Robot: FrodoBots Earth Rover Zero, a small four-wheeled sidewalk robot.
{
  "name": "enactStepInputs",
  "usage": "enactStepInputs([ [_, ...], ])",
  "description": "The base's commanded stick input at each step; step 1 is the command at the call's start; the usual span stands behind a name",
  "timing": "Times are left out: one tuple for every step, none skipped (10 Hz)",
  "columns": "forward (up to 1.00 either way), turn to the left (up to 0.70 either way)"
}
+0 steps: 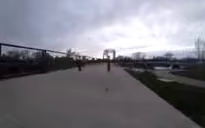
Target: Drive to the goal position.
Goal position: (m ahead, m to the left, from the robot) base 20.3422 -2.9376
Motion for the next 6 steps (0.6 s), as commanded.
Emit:
enactStepInputs([
  [1.00, 0.00],
  [1.00, 0.00],
  [1.00, 0.00],
  [1.00, 0.00],
  [1.00, 0.00],
  [1.00, 0.00],
])
